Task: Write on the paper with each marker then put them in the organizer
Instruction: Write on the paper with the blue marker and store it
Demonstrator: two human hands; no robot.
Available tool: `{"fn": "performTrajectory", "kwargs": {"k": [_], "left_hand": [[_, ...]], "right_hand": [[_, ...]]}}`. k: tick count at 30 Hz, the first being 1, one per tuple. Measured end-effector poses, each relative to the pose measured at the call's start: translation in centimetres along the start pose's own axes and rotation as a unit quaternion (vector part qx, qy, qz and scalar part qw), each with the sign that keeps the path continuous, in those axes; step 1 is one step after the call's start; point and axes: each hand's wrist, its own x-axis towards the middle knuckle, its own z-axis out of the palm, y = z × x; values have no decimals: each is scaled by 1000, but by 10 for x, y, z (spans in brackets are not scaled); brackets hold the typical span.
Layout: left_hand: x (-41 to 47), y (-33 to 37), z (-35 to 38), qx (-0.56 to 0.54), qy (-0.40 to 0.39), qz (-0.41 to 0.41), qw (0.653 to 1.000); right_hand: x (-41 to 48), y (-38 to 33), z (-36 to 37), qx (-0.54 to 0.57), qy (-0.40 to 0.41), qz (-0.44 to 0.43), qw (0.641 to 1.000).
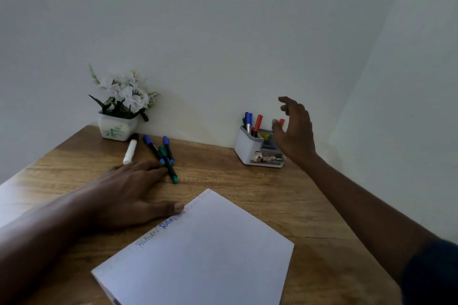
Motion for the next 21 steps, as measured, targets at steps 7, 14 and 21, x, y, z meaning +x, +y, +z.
{"fn": "performTrajectory", "kwargs": {"k": [7, 14, 21], "left_hand": [[1, -1, 5, -8, 17, -7, 1000], [0, 2, 3, -4, 7, -23, 1000], [1, 0, 2, -7, 4, -19, 1000]], "right_hand": [[-62, -92, -10, 236, -165, 66, 955], [-51, -139, 53, 208, -333, 153, 907], [-5, -160, 126, 154, -362, 231, 890]]}}
